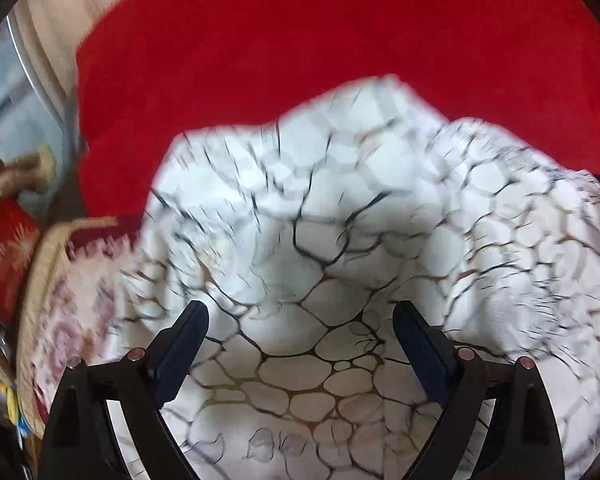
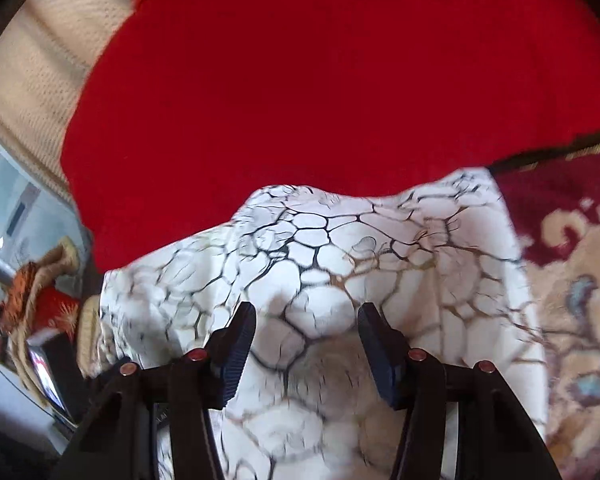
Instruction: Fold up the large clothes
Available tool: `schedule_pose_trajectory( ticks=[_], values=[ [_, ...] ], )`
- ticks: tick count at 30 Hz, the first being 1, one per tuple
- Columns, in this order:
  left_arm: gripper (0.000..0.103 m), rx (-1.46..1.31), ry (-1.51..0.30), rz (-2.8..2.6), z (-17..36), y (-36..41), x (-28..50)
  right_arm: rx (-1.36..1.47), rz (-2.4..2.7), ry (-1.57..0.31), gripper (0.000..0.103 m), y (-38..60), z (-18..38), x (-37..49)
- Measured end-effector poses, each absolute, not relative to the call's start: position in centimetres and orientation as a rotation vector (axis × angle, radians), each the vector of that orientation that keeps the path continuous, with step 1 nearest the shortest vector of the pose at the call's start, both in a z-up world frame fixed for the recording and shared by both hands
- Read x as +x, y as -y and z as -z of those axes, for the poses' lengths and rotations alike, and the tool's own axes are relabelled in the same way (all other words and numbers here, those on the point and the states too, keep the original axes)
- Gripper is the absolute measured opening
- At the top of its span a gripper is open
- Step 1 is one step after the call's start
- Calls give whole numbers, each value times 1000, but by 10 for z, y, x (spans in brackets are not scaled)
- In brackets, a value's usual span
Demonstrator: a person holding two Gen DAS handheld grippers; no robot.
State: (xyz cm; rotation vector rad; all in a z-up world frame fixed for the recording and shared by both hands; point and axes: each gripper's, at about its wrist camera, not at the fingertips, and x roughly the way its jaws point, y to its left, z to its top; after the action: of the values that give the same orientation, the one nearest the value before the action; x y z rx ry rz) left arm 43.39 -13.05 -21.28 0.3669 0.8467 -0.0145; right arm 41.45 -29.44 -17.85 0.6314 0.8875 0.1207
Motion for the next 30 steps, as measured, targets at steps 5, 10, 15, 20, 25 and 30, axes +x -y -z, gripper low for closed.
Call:
schedule_pose_trajectory(
  ticks=[5, 10, 15, 20, 25, 30],
  values=[
    [93, 370, -712, 46, 186, 132, 395, 489, -85, -804, 57, 297, 151, 369],
    [93, 289, -625, 81, 155, 125, 351, 456, -25, -799, 57, 304, 146, 347],
    [93, 245, -567, 102, 140, 118, 335, 466, 20, -927, 57, 306, 173, 344],
    [93, 229, -543, 119, 142, 121, 340, 497, 58, -1038, 60, 305, 205, 353],
    [93, 225, -538, 113, 141, 120, 342, 490, 73, -1046, 63, 306, 204, 354],
    [93, 234, -552, 102, 145, 123, 345, 481, 81, -1043, 68, 304, 205, 356]
  ],
)
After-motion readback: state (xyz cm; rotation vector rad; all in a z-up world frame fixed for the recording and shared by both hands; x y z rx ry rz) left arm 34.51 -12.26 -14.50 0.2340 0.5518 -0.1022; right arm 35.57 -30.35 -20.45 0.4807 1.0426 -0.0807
